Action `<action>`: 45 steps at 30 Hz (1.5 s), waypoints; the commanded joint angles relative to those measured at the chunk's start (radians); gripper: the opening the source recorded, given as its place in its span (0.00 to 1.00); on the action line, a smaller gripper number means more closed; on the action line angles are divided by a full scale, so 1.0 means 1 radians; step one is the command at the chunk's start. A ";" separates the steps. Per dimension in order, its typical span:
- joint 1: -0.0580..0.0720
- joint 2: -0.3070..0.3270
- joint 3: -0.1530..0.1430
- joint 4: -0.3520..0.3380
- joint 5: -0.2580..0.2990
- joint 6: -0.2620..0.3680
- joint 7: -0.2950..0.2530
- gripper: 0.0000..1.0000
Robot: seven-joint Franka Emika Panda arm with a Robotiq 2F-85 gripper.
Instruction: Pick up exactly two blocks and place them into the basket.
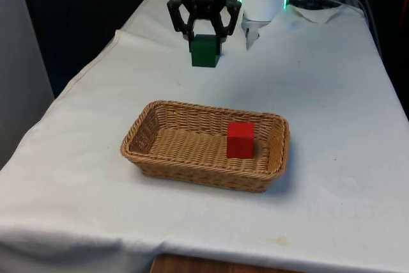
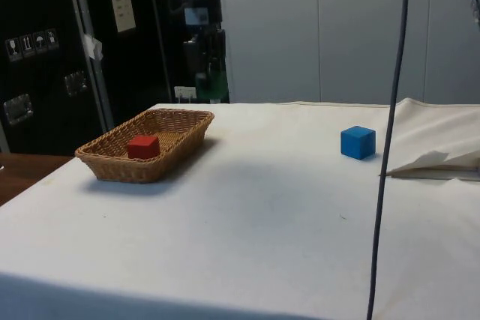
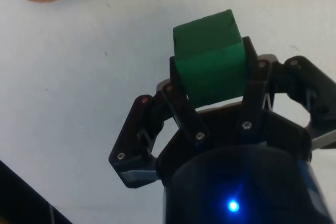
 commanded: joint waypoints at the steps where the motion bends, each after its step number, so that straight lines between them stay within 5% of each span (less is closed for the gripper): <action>1: -0.002 0.014 0.003 0.020 0.010 -0.012 0.005 0.00; 15: -0.003 0.127 0.004 0.129 0.049 -0.001 0.021 0.00; 45: -0.035 0.346 -0.017 0.335 0.137 -0.005 0.051 0.00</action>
